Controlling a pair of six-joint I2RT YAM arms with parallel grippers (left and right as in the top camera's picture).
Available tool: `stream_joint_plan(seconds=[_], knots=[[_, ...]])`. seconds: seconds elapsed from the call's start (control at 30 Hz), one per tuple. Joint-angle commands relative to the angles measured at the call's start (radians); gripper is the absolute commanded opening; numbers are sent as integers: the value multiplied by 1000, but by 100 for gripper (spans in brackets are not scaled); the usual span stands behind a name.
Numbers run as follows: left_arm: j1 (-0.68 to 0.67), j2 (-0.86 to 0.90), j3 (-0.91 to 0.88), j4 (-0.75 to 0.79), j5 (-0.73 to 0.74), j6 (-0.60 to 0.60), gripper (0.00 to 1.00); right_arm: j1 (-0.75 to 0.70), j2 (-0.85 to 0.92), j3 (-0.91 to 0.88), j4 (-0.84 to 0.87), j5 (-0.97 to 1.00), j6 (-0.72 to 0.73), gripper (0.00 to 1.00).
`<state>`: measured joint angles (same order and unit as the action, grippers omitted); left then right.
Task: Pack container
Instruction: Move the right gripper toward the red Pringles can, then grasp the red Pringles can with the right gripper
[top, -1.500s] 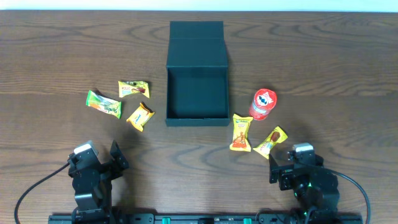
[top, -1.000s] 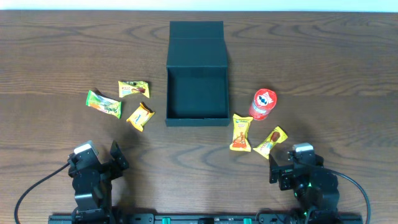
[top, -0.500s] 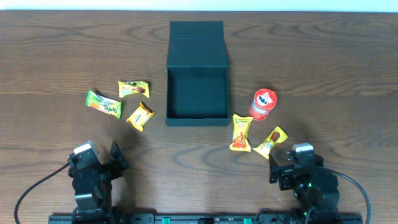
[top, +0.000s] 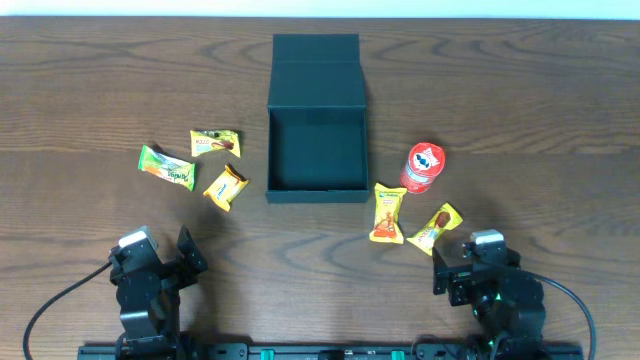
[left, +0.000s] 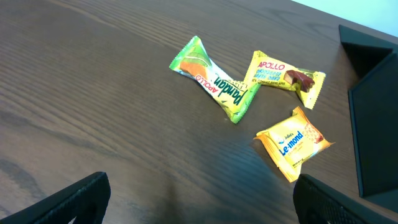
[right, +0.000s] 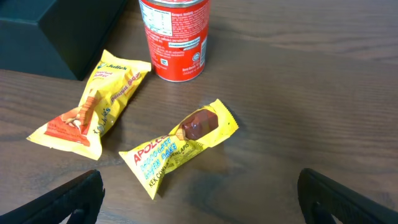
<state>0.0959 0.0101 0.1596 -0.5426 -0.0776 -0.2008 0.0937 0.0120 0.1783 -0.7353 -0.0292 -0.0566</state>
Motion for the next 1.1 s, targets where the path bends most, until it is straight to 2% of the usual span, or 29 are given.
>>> stream_joint_plan(seconds=[0.0,0.2,0.3,0.4,0.57,0.6,0.7,0.8,0.97,1.07], knots=[[-3,-6,-14,1,0,21,95,-8,-7,-18,2,6,-12,99],[-3,-6,-14,1,0,21,95,-8,-6,-18,21,-11,0,99],[-3,-6,-14,1,0,21,95,-8,-6,-18,78,-70,116,99],[-3,-6,-14,1,0,21,95,-8,-7,-18,150,-137,343,99],[-3,-6,-14,1,0,21,95,-8,-7,-18,193,-155,863,99],[-3,-6,-14,1,0,21,95,-8,-7,-18,193,-155,911,99],[-3,-6,-14,1,0,21,95,-8,-7,-19,195,-150,969,99],[-3,-6,-14,1,0,21,95,-8,-6,-19,244,-124,968,99],[-3,-6,-14,1,0,21,95,-8,9,-18,499,-147,820,99],[-3,-6,-14,1,0,21,95,-8,87,-10,619,-166,764,99]])
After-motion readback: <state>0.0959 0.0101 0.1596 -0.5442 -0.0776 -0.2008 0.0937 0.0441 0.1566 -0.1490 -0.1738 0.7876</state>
